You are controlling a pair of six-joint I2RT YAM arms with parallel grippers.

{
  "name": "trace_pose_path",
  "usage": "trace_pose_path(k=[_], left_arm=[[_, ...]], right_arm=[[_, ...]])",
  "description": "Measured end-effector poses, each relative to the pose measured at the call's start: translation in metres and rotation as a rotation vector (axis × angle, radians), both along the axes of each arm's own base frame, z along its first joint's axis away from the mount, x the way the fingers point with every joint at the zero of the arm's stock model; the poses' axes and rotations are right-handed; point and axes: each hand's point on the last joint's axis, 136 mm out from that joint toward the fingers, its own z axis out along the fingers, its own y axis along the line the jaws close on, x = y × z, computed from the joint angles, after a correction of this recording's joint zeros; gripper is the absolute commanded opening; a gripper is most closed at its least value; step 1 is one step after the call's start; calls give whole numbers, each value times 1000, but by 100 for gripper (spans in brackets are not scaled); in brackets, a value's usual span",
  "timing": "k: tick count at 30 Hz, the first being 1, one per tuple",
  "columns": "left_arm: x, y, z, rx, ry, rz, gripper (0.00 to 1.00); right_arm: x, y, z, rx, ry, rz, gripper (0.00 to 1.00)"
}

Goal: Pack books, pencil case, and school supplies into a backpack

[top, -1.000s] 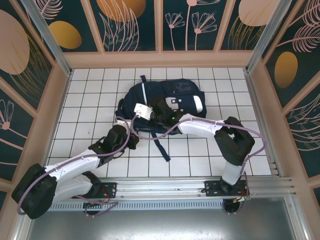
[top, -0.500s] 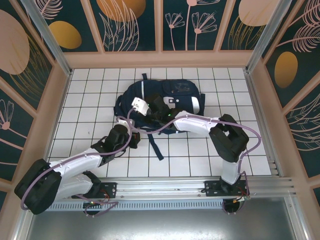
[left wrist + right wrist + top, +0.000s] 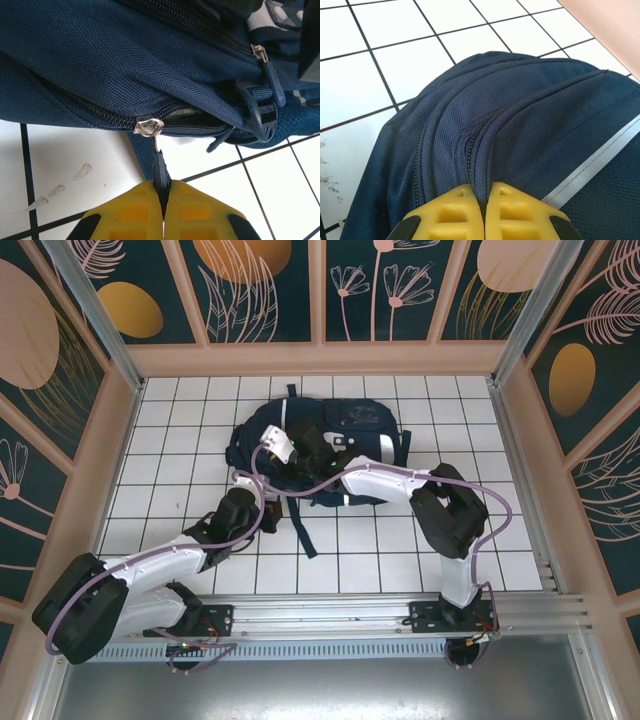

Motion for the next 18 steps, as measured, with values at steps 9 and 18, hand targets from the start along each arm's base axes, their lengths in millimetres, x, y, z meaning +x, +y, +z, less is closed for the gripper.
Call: trace_pose_path(k=[9,18], left_arm=[[2,-4,-4,-9,-4,-7,0],[4,-16,-9,-44,-3,-51,0]], right_arm=[[6,13,1,27,40,-3,0],[11,18,3,34,57,0,0]])
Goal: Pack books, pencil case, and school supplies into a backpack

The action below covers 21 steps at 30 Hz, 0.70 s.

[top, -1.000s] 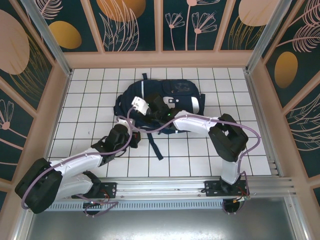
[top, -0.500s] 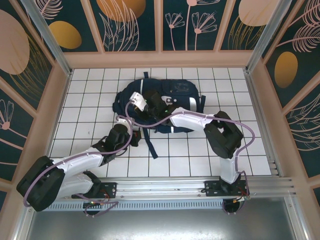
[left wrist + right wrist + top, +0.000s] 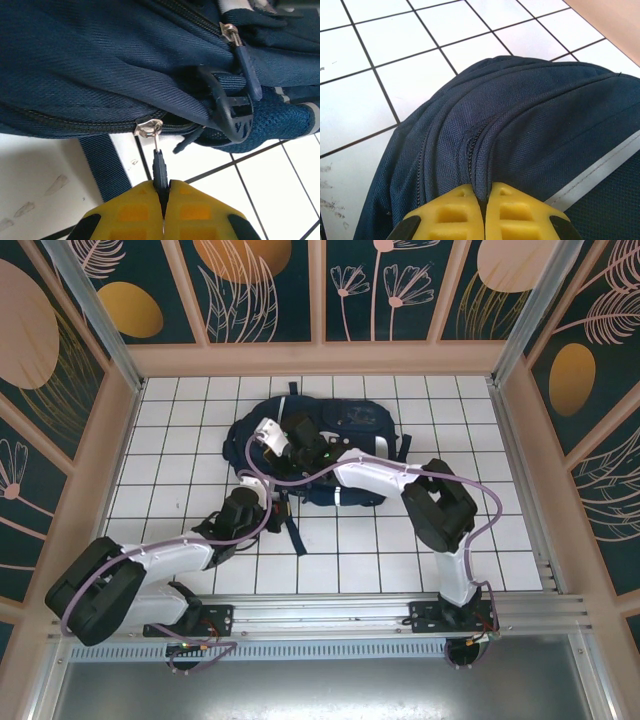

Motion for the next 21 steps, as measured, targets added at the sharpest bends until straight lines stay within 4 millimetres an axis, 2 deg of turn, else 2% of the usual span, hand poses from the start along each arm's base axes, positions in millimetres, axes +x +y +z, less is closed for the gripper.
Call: trace_pose_path(k=[6,13,21], left_arm=[[-2,-7,-8,-28,-2,-34,0],[-1,-13,-6,-56,-19,-54,0],[-3,-22,-16,-63,-4,-89,0]], right_arm=[[0,2,-3,5,15,1,0],[1,1,-3,18,27,-4,0],[1,2,-3,25,39,-6,0]])
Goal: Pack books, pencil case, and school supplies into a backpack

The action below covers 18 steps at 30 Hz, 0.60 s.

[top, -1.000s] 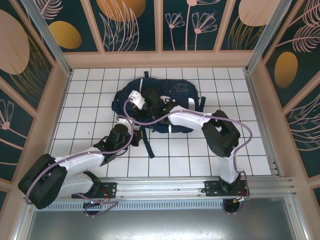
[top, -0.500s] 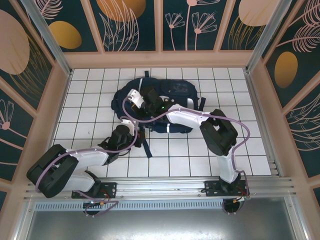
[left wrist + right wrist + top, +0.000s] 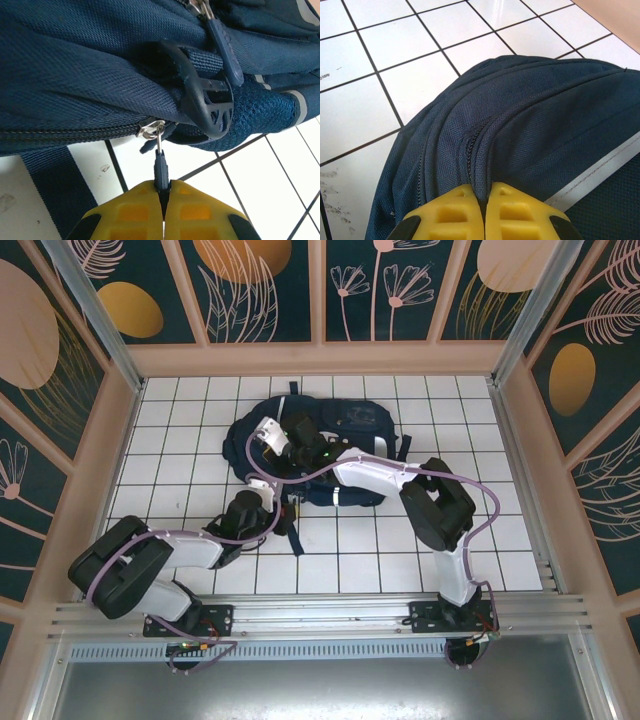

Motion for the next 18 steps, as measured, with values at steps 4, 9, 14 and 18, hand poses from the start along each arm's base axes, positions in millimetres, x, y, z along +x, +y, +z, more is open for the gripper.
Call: trace_pose_path(k=[4,9,14,18], left_arm=[[-5,-9,-3,0,3,-30,0],[-8,-23,-2,6,-2,-62,0],[-7,-22,-3,21,-6,-52,0],[-7,-20,-2,32,-10,-44,5]], right_arm=[[1,-1,0,5,8,-9,0],[3,-2,-1,11,20,-14,0],[3,-2,-1,15,25,-18,0],[3,-2,-1,17,26,-20,0]])
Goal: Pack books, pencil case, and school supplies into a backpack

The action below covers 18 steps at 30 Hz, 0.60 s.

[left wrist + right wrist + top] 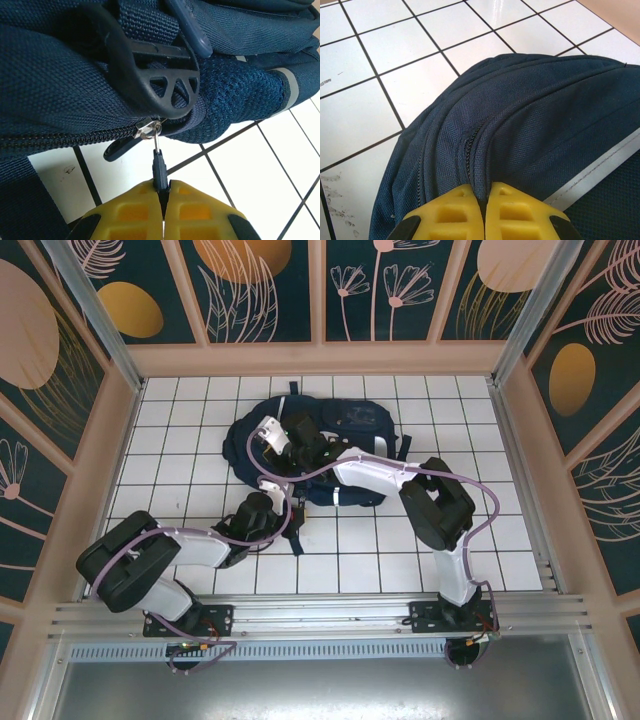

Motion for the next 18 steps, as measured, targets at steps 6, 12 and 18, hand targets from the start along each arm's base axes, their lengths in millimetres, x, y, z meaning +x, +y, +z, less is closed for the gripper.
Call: trace_pose_path(k=[6,12,18], left_arm=[[0,5,1,15,-8,23,7],[-10,-3,6,8,-13,-33,51],[-27,3,46,-63,-76,-68,60]], right_arm=[[2,1,3,15,-5,-6,0],[5,2,7,34,-14,-13,0],[6,2,6,49,-9,-21,0]])
